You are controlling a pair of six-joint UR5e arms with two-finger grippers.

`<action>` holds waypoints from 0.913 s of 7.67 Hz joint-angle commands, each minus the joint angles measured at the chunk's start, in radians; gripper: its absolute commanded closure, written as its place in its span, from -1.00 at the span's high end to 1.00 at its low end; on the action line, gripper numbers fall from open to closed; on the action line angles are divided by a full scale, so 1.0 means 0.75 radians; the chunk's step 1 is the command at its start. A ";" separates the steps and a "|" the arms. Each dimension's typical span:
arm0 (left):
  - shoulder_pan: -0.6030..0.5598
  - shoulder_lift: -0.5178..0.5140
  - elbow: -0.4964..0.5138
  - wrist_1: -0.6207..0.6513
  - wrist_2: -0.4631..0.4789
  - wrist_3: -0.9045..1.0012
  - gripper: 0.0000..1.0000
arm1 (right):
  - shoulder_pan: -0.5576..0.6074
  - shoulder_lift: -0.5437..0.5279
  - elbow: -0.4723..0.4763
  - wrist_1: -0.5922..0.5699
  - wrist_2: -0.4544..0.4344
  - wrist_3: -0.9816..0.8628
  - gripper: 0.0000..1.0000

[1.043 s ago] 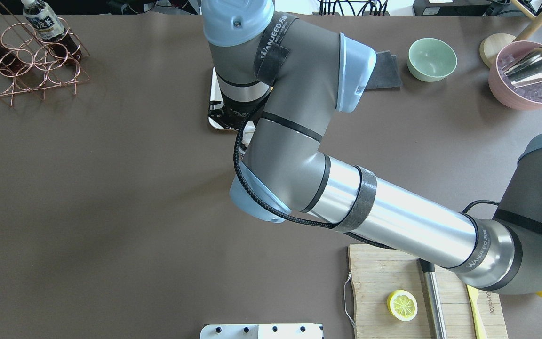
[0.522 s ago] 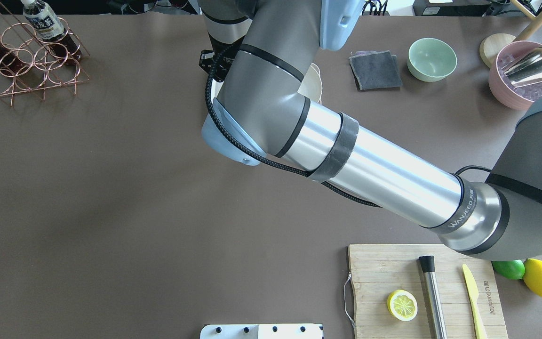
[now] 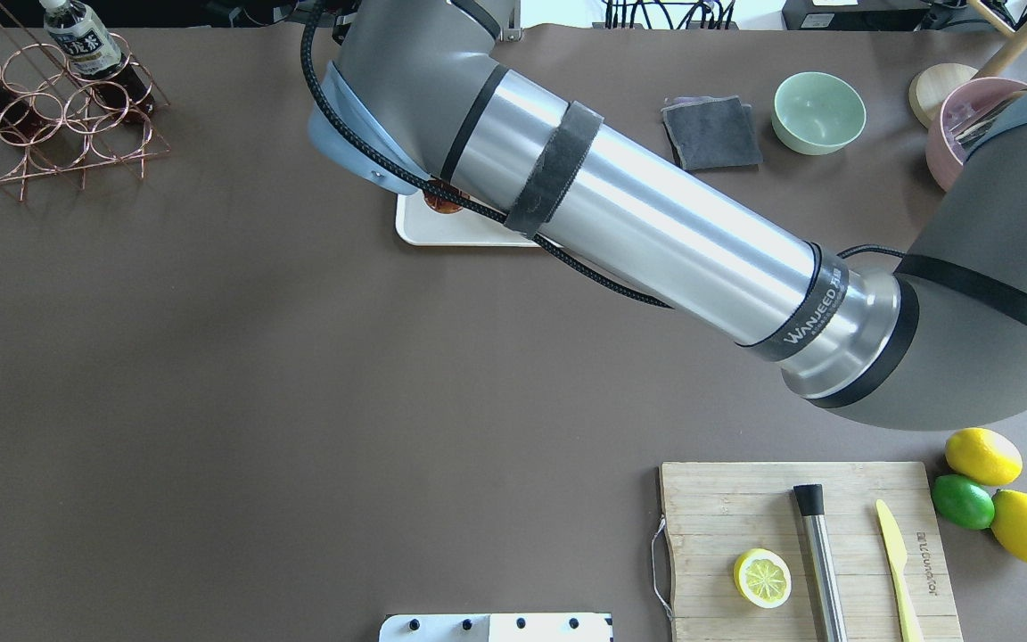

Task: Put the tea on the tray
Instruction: 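Carry the bottle onto the white tray beside the plate and lower it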

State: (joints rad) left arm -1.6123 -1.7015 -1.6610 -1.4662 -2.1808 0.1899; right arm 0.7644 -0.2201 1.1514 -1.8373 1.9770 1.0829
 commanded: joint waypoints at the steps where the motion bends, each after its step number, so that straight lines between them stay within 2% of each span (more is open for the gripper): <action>1: -0.024 -0.002 0.018 0.000 0.003 -0.004 0.95 | 0.048 0.097 -0.299 0.195 0.027 -0.084 -1.00; 2: -0.039 0.000 0.020 0.000 0.005 -0.002 0.95 | 0.051 0.103 -0.383 0.283 0.029 -0.086 -1.00; 4: -0.053 0.000 0.024 -0.002 0.005 -0.002 0.95 | 0.046 0.122 -0.467 0.343 0.029 -0.104 -1.00; 7: -0.057 -0.002 0.026 -0.002 0.005 -0.002 0.95 | 0.022 0.120 -0.511 0.423 0.015 -0.106 -1.00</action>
State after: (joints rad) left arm -1.6536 -1.7018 -1.6425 -1.4680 -2.1773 0.1887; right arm 0.7893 -0.1310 0.7833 -1.5459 1.9939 1.0050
